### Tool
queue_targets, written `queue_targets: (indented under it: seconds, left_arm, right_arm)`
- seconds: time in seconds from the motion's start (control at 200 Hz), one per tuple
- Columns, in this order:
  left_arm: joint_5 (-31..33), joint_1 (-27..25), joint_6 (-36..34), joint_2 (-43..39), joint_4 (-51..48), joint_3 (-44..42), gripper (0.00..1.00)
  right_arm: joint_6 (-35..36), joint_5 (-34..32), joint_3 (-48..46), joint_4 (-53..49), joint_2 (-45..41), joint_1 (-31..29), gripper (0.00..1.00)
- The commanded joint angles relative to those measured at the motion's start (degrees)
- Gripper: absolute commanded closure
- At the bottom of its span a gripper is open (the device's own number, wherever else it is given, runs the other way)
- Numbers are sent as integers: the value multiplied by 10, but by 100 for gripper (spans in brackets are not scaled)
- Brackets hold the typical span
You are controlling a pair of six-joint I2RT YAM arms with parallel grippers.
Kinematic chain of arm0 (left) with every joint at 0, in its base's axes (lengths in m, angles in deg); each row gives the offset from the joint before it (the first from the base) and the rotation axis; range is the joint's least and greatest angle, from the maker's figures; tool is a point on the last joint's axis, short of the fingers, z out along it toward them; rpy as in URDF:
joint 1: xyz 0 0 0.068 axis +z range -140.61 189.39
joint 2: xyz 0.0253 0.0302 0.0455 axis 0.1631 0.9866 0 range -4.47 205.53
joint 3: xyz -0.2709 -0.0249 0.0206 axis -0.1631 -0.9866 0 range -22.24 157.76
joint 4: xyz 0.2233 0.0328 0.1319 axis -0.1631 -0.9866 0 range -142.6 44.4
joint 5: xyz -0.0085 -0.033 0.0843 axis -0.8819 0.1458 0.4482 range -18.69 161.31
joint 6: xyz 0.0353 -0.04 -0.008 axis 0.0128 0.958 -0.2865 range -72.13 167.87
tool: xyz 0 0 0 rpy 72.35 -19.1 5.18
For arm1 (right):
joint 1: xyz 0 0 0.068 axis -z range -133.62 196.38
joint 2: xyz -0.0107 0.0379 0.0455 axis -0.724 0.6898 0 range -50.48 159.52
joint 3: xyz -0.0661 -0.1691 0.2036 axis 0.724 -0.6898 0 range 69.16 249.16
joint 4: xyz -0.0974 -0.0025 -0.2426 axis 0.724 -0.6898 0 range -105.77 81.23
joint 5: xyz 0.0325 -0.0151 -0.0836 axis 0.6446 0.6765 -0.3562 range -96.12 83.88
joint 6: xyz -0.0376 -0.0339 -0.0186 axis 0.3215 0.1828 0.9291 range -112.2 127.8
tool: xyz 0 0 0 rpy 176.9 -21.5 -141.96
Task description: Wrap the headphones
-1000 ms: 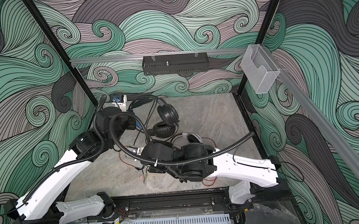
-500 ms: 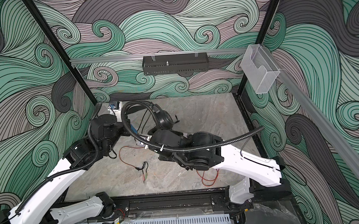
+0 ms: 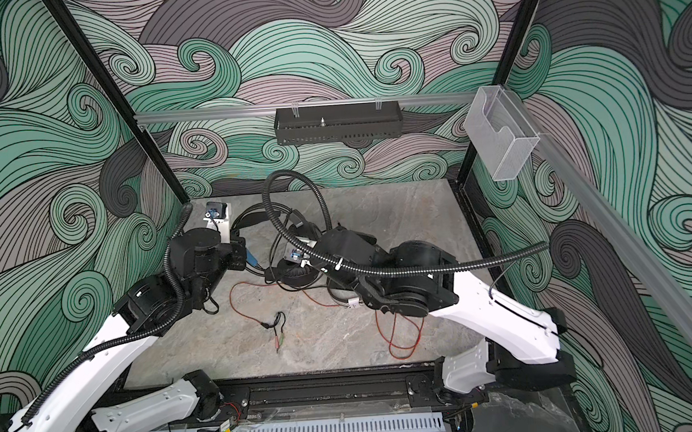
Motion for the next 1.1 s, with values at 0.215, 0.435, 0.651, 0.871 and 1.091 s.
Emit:
queue_targets:
  seconds: [0.215,0.435,0.651,0.871,1.091]
  left_arm:
    - [-14,6,-32,-28,1,0,100]
    - [-24,5,-48,-30,-8,-8,100]
    - [-30,5,-43,-28,-4,-9,100]
    - [-49,3,-45,-22,-4,-7,100]
    - [-68,2,-62,-32,-11,-21,100]
  right_arm:
    - [37,16,93,-2,44,44,100]
    - [86,27,185,12,92,44,100]
    - [76,62,278,25,145,24,100]
    - [53,86,311,25,180,6,100]
    - [48,56,360,27,204,19,100]
